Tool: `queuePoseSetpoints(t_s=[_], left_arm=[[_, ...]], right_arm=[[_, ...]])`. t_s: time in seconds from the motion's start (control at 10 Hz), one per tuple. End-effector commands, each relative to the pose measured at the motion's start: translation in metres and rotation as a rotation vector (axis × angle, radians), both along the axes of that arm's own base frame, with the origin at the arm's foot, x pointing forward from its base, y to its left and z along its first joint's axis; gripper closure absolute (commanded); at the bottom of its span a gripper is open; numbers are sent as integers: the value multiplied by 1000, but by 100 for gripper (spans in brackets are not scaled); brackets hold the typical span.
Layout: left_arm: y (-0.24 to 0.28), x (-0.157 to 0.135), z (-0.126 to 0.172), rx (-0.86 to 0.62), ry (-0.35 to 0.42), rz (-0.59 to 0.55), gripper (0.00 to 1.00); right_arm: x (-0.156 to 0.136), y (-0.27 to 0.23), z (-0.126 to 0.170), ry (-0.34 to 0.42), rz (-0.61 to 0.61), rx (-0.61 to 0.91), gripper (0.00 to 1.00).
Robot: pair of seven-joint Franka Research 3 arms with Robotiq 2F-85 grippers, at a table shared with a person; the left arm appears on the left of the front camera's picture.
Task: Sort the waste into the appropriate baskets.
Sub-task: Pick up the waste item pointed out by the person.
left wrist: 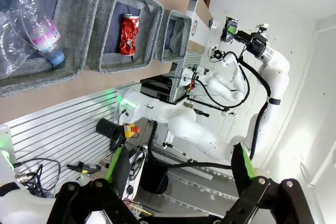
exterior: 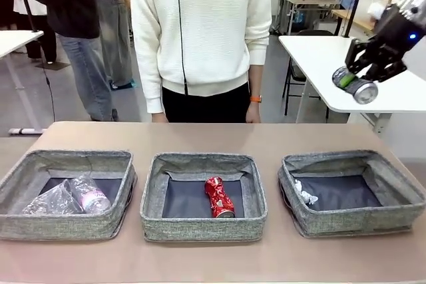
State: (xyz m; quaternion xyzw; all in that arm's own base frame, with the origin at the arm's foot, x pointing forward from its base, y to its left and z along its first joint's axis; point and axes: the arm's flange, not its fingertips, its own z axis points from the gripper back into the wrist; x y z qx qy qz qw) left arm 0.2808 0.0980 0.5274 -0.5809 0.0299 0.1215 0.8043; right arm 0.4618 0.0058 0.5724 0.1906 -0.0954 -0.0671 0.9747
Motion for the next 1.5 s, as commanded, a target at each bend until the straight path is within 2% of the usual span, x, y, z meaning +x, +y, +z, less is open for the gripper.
queuePoseSetpoints(t_s=[0.0,0.1,0.2,0.3,0.4,0.5,0.6,0.7,0.8,1.0,1.3,1.4], left_arm=[[1,-1,1,-2,-13,-8,0],[1,-1,1,-2,-13,-8,0],[1,-1,1,-2,-13,-8,0],[1,-1,1,-2,-13,-8,0],[1,-1,1,-2,-13,-8,0],[1,-1,1,-2,-13,-8,0],[1,-1,1,-2,-13,-8,0],[1,-1,1,-2,-13,-8,0],[1,-1,1,-2,-13,-8,0],[1,-1,1,-2,-13,-8,0],[1,-1,1,-2,-13,-8,0],[1,-1,1,-2,-13,-8,0]], right_arm=[[-7,10,-2,-7,10,-9,68],[0,17,-20,-29,73,123,68],[0,46,-4,-1,42,98,68],[-8,89,30,14,30,24,68],[-21,134,60,68,31,-66,68],[-34,181,83,88,-13,-166,68],[-47,224,96,84,-19,-200,68],[-57,260,101,92,-87,-272,68],[-69,291,111,105,-9,-242,68],[-86,331,131,147,81,-207,68],[-99,359,163,160,110,-179,68],[-103,364,175,195,121,-157,68]])
